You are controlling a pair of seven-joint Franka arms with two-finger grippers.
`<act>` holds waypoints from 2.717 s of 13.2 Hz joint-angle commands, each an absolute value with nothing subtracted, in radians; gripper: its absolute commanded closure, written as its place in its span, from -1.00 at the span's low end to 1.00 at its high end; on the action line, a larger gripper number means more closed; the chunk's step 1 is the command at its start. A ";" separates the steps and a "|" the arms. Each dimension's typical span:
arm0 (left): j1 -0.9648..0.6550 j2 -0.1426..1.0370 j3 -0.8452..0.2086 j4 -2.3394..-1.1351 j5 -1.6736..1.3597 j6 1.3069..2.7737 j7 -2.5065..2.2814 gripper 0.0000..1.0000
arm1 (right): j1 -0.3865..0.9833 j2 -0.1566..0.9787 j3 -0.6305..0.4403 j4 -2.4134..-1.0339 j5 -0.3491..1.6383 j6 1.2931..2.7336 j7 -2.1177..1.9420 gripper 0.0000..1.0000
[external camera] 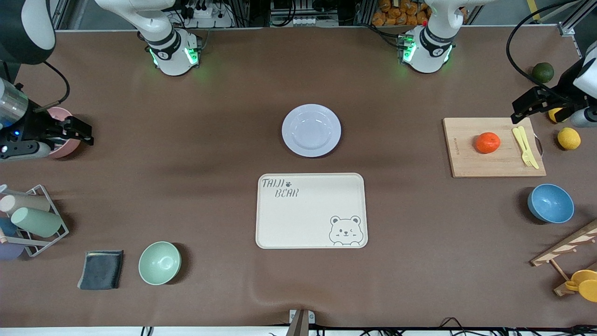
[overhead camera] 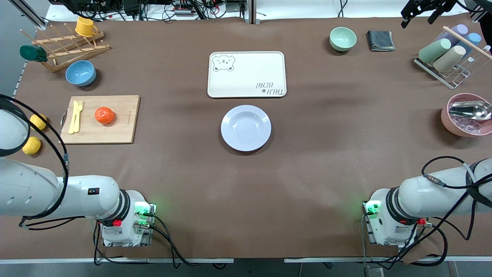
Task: Place orange and plate with both arms
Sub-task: 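Reach the left gripper toward the orange on the wooden board, then grasp the orange with the left gripper while the right gripper reaches inward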
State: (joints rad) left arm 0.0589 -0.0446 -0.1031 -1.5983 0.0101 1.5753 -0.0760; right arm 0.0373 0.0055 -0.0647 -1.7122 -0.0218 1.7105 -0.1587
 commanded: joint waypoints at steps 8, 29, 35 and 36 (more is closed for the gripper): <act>0.170 -0.031 -0.095 -1.780 0.130 1.624 -0.020 -1.00 | 0.009 0.046 -0.054 -1.606 0.014 1.707 -0.324 -1.00; 0.445 0.216 -0.092 -2.410 0.156 2.460 -0.002 -1.00 | -0.012 0.328 -0.054 -1.675 0.471 1.726 -0.196 -1.00; 0.471 0.250 -0.100 -2.411 0.221 2.505 -0.005 0.50 | -0.006 0.354 -0.054 -1.781 0.725 1.712 -0.156 -1.00; 0.471 0.247 -0.101 -2.411 0.221 2.500 0.000 0.73 | -0.009 0.354 -0.052 -1.793 0.751 1.710 -0.155 -1.00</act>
State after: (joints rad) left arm 0.4616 0.2453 -0.0893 -2.4125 0.1987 2.4933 -0.0064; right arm 0.0049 0.3590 -0.0627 -1.7701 0.6932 1.7197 -0.1783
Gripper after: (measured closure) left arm 0.308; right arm 0.000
